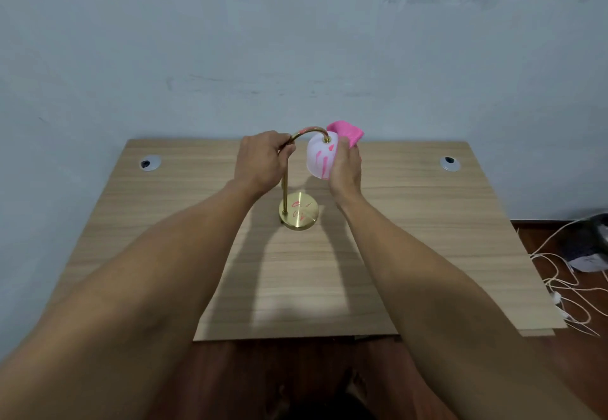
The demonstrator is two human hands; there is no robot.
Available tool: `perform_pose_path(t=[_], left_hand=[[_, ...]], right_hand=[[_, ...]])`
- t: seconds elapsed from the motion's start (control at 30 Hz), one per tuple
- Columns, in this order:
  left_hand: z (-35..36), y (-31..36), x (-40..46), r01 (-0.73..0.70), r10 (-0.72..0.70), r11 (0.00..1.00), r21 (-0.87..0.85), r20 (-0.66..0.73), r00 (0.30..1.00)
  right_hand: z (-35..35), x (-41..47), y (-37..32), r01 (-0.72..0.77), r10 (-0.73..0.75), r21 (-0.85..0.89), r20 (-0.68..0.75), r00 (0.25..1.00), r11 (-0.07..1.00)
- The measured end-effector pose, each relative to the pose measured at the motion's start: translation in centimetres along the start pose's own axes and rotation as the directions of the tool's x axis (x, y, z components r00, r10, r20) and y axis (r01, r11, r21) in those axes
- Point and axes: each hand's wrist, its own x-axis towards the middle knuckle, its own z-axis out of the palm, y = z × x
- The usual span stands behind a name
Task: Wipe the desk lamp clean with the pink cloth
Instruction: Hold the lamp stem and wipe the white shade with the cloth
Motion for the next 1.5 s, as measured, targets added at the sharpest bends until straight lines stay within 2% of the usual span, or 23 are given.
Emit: perform_pose_path(t=[0.07, 0.13, 0.2, 0.3, 0.37, 0.43, 0.5, 0.6, 0.67, 0.73, 0.83, 0.9, 0.93, 1.0, 1.03, 1.1, 1.23, 1.33, 1.43, 1.5], left_hand=[[0.0, 0.0, 0.0, -0.006, 0.006, 1.000, -0.002, -0.010, 1.000], [0.0, 0.0, 0.0, -0.018, 0.018, 1.000, -0.002, -0.009, 1.000], [-0.1, 0.0, 0.0, -0.028, 0.028, 1.000, -0.002, -0.003, 1.000], [-0.1, 0.0, 0.1, -0.026, 0.026, 1.000, -0.002, 0.002, 1.000], [-0.1, 0.0, 0.2, -0.020, 0.020, 1.000, 0.002, 0.010, 1.000], [-0.1, 0.0, 0.2, -0.017, 0.017, 1.000, 0.005, 0.020, 1.000], [-0.1, -0.1, 0.3, -0.013, 0.013, 1.000, 0.003, 0.028, 1.000], [-0.1, -0.2, 0.3, -0.002, 0.002, 1.000, -0.006, 0.028, 1.000], [0.0, -0.3, 0.3, -0.009, 0.009, 1.000, -0.010, 0.023, 1.000], [0.1, -0.2, 0.2, -0.013, 0.013, 1.000, -0.011, 0.022, 1.000], [0.1, -0.3, 0.3, -0.005, 0.005, 1.000, -0.016, 0.025, 1.000], [0.1, -0.4, 0.2, -0.005, 0.005, 1.000, -0.020, 0.026, 1.000], [0.1, -0.4, 0.2, -0.004, 0.004, 1.000, -0.024, 0.024, 1.000], [0.1, -0.4, 0.2, -0.002, 0.002, 1.000, -0.028, 0.025, 1.000], [0.1, -0.4, 0.2, -0.002, 0.002, 1.000, -0.027, 0.027, 1.000], [0.0, -0.4, 0.3, -0.003, 0.004, 1.000, -0.025, 0.032, 0.999], [0.0, -0.4, 0.3, -0.005, 0.006, 1.000, -0.022, 0.040, 0.999], [0.0, -0.4, 0.4, -0.002, 0.002, 1.000, -0.010, 0.046, 0.999], [-0.2, -0.5, 0.4, 0.000, 0.001, 1.000, -0.015, 0.054, 0.999], [-0.3, -0.5, 0.4, -0.004, 0.005, 1.000, -0.017, 0.059, 0.998]], right_hand=[[0.3, -1.2, 0.5, 0.288, -0.285, -0.123, 0.040, 0.958, 0.950], [0.4, -1.4, 0.7, 0.386, -0.385, -0.168, 0.036, 0.922, 0.907], [0.3, -0.8, 0.5, 0.334, -0.334, -0.161, 0.030, 0.942, 0.929], [-0.1, 0.9, -0.8, 0.038, -0.037, -0.108, 0.008, 0.999, 0.993], [-0.7, 1.9, -1.0, -0.150, 0.150, -0.005, 0.000, 0.989, 0.989], [-1.0, 2.1, -0.9, -0.247, 0.248, 0.061, -0.009, 0.969, 0.967], [-0.9, 1.4, -1.0, -0.174, 0.174, -0.005, -0.029, 0.984, 0.985], [-0.4, 0.1, -1.0, 0.154, -0.148, -0.181, 0.046, 0.988, 0.971], [-0.3, -0.2, -0.4, 0.241, -0.230, -0.200, 0.079, 0.970, 0.950], [-0.5, -0.5, 0.1, 0.189, -0.187, -0.158, 0.031, 0.982, 0.969], [-0.7, 0.1, 0.2, -0.087, 0.086, -0.008, -0.064, 0.994, 0.996], [-1.0, 0.4, -0.1, -0.174, 0.174, 0.012, -0.078, 0.982, 0.985], [-1.1, 0.3, -0.4, -0.137, 0.134, -0.030, -0.073, 0.988, 0.990], [-0.9, -0.3, -0.4, 0.082, -0.083, -0.173, -0.001, 0.997, 0.982], [-0.8, -0.9, -0.2, 0.201, -0.194, -0.223, 0.056, 0.979, 0.954], [-0.4, -2.0, 0.7, 0.327, -0.311, -0.251, 0.101, 0.945, 0.911], [-0.6, -4.3, 3.7, 0.431, -0.434, -0.322, 0.066, 0.899, 0.843], [-1.0, -5.3, 5.1, 0.428, -0.422, -0.337, 0.095, 0.902, 0.839], [-0.1, -5.8, 4.5, 0.435, -0.441, -0.295, 0.047, 0.896, 0.851], [0.6, -5.4, 3.4, 0.451, -0.470, -0.348, 0.031, 0.882, 0.822]])
